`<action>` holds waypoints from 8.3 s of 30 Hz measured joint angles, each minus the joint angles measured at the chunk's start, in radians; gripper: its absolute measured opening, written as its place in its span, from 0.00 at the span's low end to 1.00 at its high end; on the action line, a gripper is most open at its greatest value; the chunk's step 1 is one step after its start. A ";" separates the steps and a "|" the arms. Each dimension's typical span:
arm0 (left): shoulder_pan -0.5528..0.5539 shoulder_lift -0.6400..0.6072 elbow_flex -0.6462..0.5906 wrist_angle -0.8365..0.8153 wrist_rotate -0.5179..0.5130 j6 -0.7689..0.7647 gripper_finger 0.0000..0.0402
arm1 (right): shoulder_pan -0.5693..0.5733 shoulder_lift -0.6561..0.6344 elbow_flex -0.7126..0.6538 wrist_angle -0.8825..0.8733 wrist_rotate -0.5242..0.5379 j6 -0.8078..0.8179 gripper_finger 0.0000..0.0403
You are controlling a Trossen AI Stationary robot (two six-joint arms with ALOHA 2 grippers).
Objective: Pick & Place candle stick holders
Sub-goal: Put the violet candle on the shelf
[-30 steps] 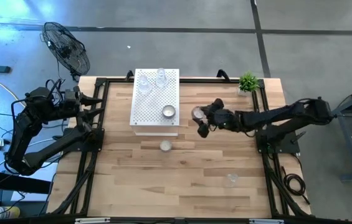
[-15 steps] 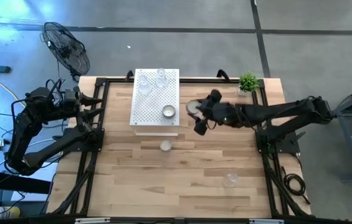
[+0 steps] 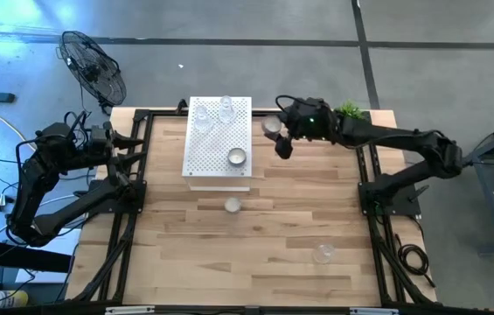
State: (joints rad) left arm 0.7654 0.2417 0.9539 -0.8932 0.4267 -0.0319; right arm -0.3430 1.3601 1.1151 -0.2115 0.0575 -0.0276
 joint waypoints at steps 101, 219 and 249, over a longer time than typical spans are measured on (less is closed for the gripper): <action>-0.879 0.977 -0.265 1.435 -0.714 1.286 0.48 | 0.324 0.105 -0.001 0.209 -0.099 0.053 0.71; -1.061 0.754 -0.121 0.272 -1.337 0.548 0.22 | 0.509 0.005 -0.001 0.021 0.135 0.075 0.76; -0.929 0.838 -0.105 0.153 -1.270 0.530 0.21 | 0.509 0.006 -0.001 0.020 0.130 0.098 0.76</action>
State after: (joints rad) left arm -0.1633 1.0794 0.8486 -0.7406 -0.8437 0.4986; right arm 0.1665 1.3659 1.1145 -0.1911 0.1879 0.0708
